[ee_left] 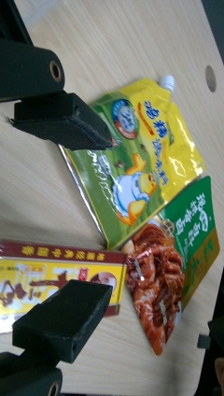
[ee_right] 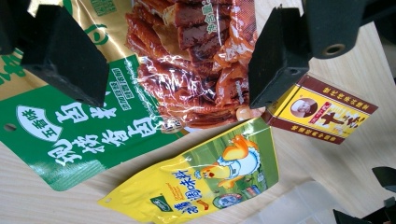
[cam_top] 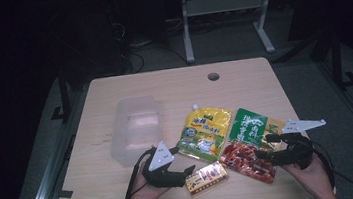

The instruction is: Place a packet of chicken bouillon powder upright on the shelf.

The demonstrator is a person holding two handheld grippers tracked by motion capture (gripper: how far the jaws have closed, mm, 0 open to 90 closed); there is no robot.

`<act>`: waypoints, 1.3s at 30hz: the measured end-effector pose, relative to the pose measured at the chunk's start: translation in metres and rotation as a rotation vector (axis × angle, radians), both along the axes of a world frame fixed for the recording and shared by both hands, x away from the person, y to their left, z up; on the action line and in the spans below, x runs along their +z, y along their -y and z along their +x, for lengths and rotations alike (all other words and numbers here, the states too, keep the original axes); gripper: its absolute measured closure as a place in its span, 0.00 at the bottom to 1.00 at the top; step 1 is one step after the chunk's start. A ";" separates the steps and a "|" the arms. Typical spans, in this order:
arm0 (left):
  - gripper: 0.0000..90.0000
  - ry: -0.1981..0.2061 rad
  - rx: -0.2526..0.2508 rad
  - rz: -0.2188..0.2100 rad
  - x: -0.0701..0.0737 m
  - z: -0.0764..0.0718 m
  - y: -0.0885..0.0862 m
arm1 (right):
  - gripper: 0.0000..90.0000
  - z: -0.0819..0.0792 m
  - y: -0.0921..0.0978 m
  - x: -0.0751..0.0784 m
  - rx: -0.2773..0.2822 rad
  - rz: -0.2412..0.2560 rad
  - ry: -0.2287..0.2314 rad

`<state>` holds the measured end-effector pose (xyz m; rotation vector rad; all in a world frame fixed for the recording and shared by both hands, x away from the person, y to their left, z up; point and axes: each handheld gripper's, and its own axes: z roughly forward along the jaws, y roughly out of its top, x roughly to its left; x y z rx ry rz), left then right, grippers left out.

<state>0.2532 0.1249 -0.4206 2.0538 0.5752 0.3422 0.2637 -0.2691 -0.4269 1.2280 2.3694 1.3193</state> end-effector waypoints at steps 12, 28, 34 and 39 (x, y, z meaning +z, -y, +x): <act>0.31 0.014 -0.030 0.016 0.004 0.009 0.024 | 0.21 0.004 -0.004 0.003 0.002 0.001 -0.020; 0.59 -0.042 0.056 0.113 -0.007 0.042 0.054 | 0.20 0.069 -0.045 0.032 0.041 0.053 -0.092; 0.70 -0.024 0.082 0.199 -0.013 0.048 0.062 | 0.20 0.098 -0.057 0.029 0.040 0.029 -0.144; 0.80 -0.048 0.110 0.212 -0.018 0.056 0.066 | 0.20 0.125 -0.065 0.024 0.013 -0.002 -0.203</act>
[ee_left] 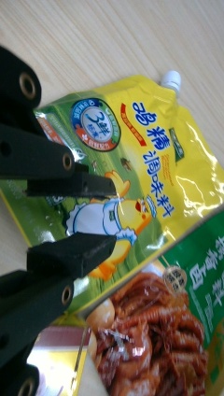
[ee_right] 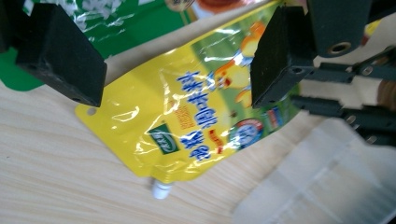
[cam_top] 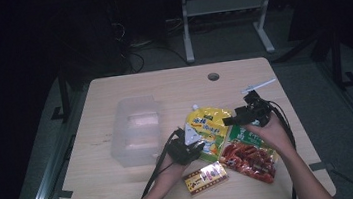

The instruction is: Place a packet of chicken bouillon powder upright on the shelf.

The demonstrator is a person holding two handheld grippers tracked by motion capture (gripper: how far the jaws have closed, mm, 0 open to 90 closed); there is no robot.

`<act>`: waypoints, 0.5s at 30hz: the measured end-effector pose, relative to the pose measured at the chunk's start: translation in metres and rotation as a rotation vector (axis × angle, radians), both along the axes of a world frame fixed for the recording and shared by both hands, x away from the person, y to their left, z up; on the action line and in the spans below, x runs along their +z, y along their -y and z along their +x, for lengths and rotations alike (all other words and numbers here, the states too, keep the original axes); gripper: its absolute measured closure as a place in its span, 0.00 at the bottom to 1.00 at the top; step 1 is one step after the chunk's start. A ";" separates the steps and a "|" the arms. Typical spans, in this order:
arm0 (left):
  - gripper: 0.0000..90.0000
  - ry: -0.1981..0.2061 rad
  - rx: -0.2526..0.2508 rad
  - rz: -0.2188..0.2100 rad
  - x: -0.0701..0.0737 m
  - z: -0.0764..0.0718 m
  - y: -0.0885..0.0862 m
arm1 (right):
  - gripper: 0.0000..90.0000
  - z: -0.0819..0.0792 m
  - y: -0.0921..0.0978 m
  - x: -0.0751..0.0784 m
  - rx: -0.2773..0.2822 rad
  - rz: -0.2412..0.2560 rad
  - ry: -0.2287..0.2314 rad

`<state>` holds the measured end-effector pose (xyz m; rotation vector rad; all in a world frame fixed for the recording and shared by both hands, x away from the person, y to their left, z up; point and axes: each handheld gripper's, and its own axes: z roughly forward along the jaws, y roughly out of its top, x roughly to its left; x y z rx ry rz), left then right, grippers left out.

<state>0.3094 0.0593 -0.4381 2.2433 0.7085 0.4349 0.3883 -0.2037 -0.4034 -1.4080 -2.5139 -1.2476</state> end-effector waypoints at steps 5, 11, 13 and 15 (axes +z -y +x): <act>0.90 -0.025 0.016 0.031 -0.005 0.006 0.000 | 0.23 0.018 -0.008 -0.009 -0.021 -0.032 -0.029; 0.96 -0.034 0.017 0.049 -0.009 0.006 0.001 | 0.26 0.030 -0.012 -0.020 -0.065 -0.069 -0.058; 0.96 -0.034 0.017 0.038 -0.009 0.007 0.002 | 0.28 0.034 -0.009 -0.026 -0.087 -0.061 -0.080; 0.96 -0.044 0.015 0.033 -0.009 0.008 0.001 | 0.30 0.035 -0.008 -0.028 -0.091 -0.051 -0.087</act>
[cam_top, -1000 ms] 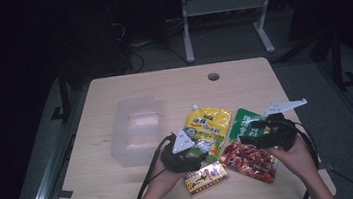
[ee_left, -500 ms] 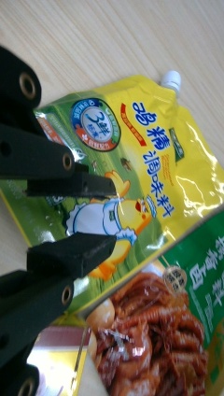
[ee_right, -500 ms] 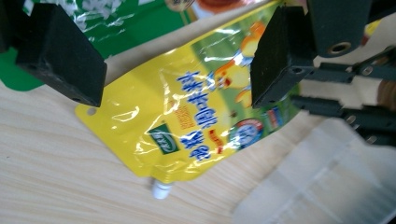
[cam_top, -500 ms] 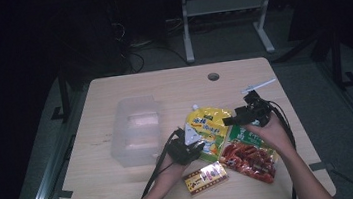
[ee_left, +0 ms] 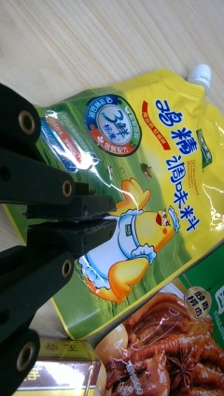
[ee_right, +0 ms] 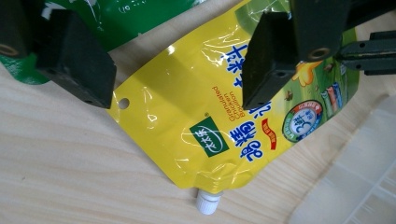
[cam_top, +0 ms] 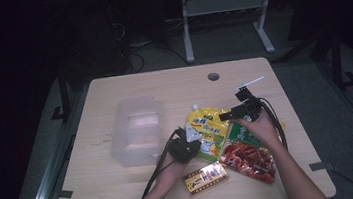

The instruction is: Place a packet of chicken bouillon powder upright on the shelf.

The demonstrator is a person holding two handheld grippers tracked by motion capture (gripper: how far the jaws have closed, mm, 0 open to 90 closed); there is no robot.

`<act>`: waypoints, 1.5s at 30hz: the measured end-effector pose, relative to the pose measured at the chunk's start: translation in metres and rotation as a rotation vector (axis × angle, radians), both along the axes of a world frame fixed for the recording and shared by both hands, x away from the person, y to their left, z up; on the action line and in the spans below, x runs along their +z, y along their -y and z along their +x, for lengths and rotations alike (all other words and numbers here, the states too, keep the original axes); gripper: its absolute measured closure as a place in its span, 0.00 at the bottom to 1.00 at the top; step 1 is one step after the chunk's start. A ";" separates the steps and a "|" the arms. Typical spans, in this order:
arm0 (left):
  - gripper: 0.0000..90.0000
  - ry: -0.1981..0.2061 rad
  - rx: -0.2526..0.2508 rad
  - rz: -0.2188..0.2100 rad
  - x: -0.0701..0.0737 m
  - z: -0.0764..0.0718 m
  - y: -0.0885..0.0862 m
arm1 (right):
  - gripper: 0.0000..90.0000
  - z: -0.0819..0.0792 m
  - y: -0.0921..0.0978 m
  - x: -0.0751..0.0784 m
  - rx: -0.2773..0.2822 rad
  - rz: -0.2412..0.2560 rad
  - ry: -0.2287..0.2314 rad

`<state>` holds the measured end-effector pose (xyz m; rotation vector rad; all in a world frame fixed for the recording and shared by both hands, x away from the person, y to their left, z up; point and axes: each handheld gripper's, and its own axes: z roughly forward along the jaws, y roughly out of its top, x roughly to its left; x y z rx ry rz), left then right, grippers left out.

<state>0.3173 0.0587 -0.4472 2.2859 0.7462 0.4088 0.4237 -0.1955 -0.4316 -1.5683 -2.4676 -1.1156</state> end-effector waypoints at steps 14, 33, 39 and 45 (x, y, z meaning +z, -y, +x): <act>0.95 0.004 -0.010 0.012 0.000 0.000 0.001 | 0.44 0.007 0.013 -0.018 -0.078 0.074 -0.068; 0.95 0.014 -0.024 0.050 0.001 0.002 0.004 | 0.64 0.001 -0.008 -0.021 -0.033 0.117 -0.074; 0.95 0.012 -0.024 0.050 0.001 0.002 0.006 | 0.67 -0.002 -0.017 -0.024 -0.047 0.079 -0.072; 0.95 0.013 -0.026 0.047 0.001 0.002 0.008 | 0.70 -0.004 -0.021 -0.025 -0.054 0.058 -0.076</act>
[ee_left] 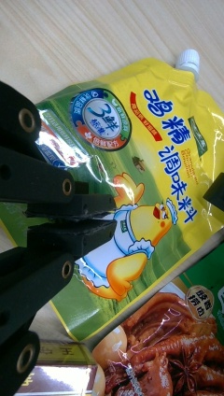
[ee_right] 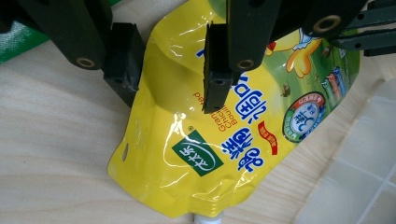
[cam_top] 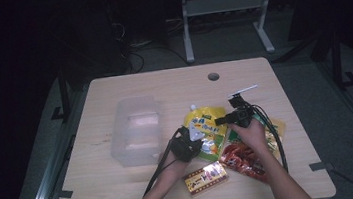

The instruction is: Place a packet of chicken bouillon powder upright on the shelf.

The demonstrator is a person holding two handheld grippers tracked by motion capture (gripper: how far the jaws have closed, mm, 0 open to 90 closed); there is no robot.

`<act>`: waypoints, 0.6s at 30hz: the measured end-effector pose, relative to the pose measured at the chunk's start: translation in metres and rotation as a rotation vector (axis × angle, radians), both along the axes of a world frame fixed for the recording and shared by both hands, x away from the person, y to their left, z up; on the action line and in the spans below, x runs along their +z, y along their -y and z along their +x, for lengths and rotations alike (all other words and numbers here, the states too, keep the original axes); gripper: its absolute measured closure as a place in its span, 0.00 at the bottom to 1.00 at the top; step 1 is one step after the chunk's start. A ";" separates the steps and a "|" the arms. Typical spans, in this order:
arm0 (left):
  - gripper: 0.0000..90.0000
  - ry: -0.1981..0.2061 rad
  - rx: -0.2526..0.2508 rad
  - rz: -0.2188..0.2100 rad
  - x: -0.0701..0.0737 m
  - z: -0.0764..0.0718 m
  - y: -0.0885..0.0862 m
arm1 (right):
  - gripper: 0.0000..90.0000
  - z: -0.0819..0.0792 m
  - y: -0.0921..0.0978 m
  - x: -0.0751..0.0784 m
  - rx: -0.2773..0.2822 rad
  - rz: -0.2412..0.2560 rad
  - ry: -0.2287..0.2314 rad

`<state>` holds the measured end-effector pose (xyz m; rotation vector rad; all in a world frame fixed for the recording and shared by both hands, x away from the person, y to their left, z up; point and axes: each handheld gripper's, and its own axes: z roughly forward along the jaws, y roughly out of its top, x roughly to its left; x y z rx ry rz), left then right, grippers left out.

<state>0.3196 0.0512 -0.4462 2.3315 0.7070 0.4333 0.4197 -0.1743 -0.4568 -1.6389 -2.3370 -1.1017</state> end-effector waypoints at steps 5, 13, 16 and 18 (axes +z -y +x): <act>0.95 0.001 -0.001 -0.001 0.000 0.000 0.000 | 0.77 -0.002 -0.003 -0.005 -0.004 -0.033 0.011; 0.95 0.009 -0.007 0.006 0.000 0.000 0.000 | 0.98 -0.005 -0.007 -0.006 -0.010 -0.078 0.057; 0.91 0.008 0.003 0.002 0.000 0.001 0.000 | 0.99 -0.005 -0.009 -0.004 -0.008 -0.084 0.078; 0.86 -0.002 0.011 -0.004 0.001 0.002 -0.002 | 0.99 -0.006 -0.011 0.001 -0.004 -0.084 0.106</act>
